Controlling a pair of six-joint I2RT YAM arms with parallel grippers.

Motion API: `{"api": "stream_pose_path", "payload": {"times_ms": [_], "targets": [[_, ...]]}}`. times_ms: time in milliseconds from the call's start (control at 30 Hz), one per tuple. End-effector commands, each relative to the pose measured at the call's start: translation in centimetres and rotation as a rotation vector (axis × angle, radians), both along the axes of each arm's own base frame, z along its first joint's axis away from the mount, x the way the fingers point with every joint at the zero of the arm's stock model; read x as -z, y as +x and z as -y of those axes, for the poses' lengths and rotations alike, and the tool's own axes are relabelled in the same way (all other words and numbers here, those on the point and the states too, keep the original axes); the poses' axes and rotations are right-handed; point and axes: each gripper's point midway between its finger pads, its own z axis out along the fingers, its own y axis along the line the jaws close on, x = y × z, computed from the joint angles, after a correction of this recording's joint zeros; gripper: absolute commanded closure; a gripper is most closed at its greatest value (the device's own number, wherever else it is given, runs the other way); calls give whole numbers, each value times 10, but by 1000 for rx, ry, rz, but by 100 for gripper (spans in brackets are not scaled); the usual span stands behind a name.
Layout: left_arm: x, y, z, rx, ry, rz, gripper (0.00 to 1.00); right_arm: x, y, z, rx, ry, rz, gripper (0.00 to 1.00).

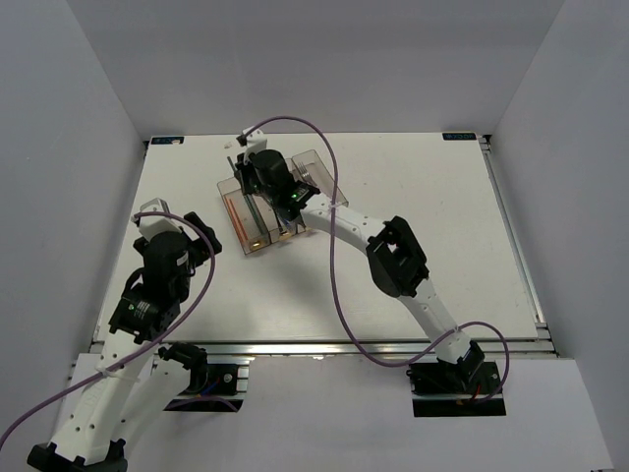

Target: Sort the eating utensils into containers

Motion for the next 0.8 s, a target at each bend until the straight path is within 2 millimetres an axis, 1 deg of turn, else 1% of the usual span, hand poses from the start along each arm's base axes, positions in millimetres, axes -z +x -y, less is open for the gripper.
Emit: {"api": "stream_pose_path", "payload": {"times_ms": [0,133,167,200,233,267,300,333,367,433,467,500,567,600,633,667,700,733,767], "targets": [[-3,-1,0,4,-2,15,2,-34,20,-7,13,77,107,100],[-2,-1,0,4,2,6,2,-20,19,0,35,73,83,100],[-2,-1,0,4,2,5,2,-9,15,3,35,60,62,100],[0,0,1,4,4,0,2,-5,13,4,33,53,56,100],[-1,0,1,4,3,2,2,-2,10,5,23,58,43,100],[-1,-1,0,2,4,2,2,-6,6,5,13,65,41,100],[-1,-1,0,2,3,3,2,2,3,6,5,57,25,100],[-1,-1,0,2,2,6,2,-2,0,6,0,63,23,99],[-2,-1,0,1,2,9,2,-2,-2,5,-5,60,20,94],[-2,-1,-1,-1,1,8,2,-8,-4,4,-10,61,24,93],[-2,-1,-1,-4,2,6,2,-10,-5,3,-13,61,22,90],[-2,-1,-2,-7,4,5,2,-15,-4,4,-11,58,19,78],[-1,-1,-2,-12,5,3,2,-30,-8,7,-3,69,21,58],[-1,-2,-4,-22,11,1,2,-35,-10,10,4,69,19,39],[-2,-2,-6,-32,10,3,2,-55,-14,18,20,85,32,30],[-2,-2,-7,-39,12,4,2,-65,-17,24,34,90,37,24],[-2,-2,-10,-59,20,-2,2,-71,-19,33,56,76,31,23],[-2,-1,-12,-74,21,-4,2,-94,-24,52,96,85,45,19],[-4,-1,-15,-90,25,-4,2,-106,-28,65,119,79,47,11]]}}
